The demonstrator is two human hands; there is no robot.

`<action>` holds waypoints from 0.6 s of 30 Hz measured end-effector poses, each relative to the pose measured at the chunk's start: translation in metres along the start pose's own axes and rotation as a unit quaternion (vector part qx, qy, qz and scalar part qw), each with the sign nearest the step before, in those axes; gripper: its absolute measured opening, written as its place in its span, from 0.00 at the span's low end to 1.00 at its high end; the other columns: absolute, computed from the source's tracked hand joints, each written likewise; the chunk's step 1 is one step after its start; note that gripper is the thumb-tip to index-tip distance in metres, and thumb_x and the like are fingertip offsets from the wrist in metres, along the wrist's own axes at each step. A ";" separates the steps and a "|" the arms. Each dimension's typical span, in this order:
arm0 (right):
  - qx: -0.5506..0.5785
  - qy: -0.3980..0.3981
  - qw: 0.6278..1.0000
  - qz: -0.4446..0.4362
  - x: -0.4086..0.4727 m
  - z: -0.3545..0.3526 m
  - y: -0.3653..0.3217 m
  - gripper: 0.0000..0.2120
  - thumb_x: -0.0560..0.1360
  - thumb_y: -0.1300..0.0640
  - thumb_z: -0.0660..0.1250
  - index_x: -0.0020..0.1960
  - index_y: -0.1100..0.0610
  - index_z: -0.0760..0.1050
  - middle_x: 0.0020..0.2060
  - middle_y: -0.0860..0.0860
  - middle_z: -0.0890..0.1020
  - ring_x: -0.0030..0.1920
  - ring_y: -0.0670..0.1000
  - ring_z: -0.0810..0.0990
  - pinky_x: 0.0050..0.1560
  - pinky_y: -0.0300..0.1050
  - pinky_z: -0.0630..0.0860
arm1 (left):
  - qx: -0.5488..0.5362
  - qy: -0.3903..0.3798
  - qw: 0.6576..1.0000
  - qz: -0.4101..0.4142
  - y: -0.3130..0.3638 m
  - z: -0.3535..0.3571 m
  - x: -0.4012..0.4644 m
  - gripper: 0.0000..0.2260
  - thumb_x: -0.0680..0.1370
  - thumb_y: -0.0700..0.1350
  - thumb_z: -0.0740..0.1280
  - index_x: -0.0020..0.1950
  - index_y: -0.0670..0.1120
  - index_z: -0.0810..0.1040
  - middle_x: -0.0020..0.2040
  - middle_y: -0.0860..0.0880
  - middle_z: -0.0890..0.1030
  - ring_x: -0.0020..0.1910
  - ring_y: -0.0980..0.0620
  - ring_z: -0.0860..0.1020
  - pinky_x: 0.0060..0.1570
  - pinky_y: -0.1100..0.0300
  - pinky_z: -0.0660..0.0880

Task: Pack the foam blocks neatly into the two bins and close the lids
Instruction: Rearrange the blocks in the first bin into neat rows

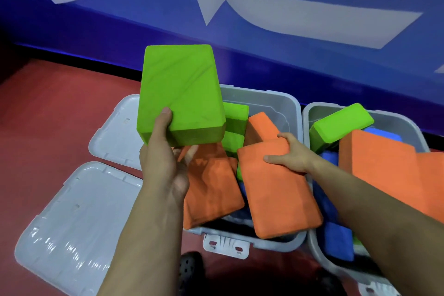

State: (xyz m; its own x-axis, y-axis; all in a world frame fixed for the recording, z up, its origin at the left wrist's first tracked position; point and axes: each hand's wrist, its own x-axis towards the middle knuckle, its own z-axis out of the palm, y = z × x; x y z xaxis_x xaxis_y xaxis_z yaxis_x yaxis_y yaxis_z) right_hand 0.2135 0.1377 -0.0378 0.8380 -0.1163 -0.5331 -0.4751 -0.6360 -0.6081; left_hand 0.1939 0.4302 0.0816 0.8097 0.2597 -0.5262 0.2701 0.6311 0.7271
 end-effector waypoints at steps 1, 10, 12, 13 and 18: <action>0.014 0.017 1.000 -0.002 -0.001 -0.002 0.002 0.45 0.66 0.44 0.81 0.76 0.48 0.61 0.64 0.51 0.76 0.60 0.52 0.78 0.65 0.47 0.74 | -0.004 0.000 1.000 0.000 0.000 0.000 0.000 0.17 0.73 0.54 0.76 0.60 0.50 0.83 0.55 0.48 0.86 0.56 0.46 0.84 0.42 0.54 0.82; 0.374 0.178 0.905 0.100 0.020 -0.042 -0.032 0.32 0.71 0.44 0.76 0.69 0.49 0.64 0.60 0.51 0.79 0.47 0.51 0.80 0.44 0.50 0.79 | -0.023 0.001 1.000 -0.006 0.000 -0.002 0.003 0.15 0.75 0.54 0.75 0.59 0.51 0.82 0.59 0.47 0.84 0.56 0.45 0.84 0.47 0.49 0.83; 0.443 0.185 0.868 0.129 0.030 -0.041 -0.039 0.33 0.72 0.42 0.75 0.68 0.48 0.62 0.61 0.51 0.76 0.54 0.56 0.79 0.50 0.59 0.80 | -0.031 0.001 0.999 -0.009 -0.001 -0.002 0.005 0.14 0.75 0.54 0.75 0.58 0.52 0.82 0.59 0.47 0.84 0.57 0.45 0.83 0.47 0.49 0.83; 0.477 0.188 0.847 0.140 0.037 -0.039 -0.041 0.33 0.71 0.42 0.75 0.68 0.49 0.62 0.61 0.51 0.75 0.55 0.58 0.80 0.50 0.61 0.81 | -0.033 -0.001 0.999 -0.011 -0.002 -0.001 0.006 0.15 0.75 0.54 0.75 0.59 0.52 0.82 0.59 0.47 0.84 0.57 0.44 0.83 0.47 0.49 0.83; 0.575 0.182 0.785 0.142 0.082 -0.014 -0.041 0.40 0.69 0.44 0.79 0.73 0.54 0.64 0.67 0.57 0.73 0.58 0.62 0.78 0.32 0.55 0.83 | -0.033 0.001 0.999 -0.021 -0.007 0.001 0.008 0.15 0.74 0.54 0.75 0.58 0.51 0.82 0.61 0.45 0.83 0.59 0.44 0.82 0.45 0.51 0.83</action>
State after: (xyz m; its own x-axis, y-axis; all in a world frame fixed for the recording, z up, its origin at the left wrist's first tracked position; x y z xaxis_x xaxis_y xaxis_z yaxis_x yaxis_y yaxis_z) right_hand 0.3051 0.1439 -0.0485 0.5765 -0.4725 -0.6666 -0.4082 0.5402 -0.7359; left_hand 0.1994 0.4270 0.0726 0.7974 0.2341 -0.5562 0.2685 0.6878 0.6744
